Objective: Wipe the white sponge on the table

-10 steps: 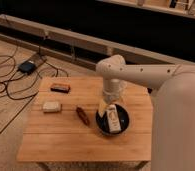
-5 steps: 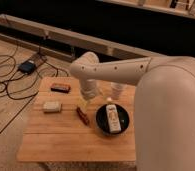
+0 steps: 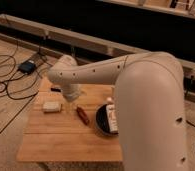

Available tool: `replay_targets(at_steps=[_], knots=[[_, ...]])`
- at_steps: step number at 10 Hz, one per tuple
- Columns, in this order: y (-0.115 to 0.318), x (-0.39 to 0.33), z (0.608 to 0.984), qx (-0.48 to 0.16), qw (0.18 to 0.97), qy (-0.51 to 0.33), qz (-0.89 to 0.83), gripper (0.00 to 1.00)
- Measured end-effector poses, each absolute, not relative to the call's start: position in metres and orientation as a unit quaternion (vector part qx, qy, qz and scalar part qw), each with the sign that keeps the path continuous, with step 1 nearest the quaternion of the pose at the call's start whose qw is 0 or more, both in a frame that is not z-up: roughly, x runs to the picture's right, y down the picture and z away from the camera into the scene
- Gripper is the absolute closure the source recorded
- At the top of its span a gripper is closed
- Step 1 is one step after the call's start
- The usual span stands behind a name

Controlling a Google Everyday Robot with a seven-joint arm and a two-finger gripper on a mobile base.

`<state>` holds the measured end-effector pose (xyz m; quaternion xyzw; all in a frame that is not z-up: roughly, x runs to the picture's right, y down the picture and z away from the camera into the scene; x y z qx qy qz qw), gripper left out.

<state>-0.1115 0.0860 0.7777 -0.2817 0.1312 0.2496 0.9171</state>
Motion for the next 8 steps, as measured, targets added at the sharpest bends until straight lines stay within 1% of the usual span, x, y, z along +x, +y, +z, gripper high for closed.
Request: replay_targets(at_steps=[4,8], knots=[[0.08,-0.155,0.796,-0.275,0.936,0.102,0.194,0.2],[0.08,-0.191,0.828,-0.281,0.945,0.083,0.142,0.2]])
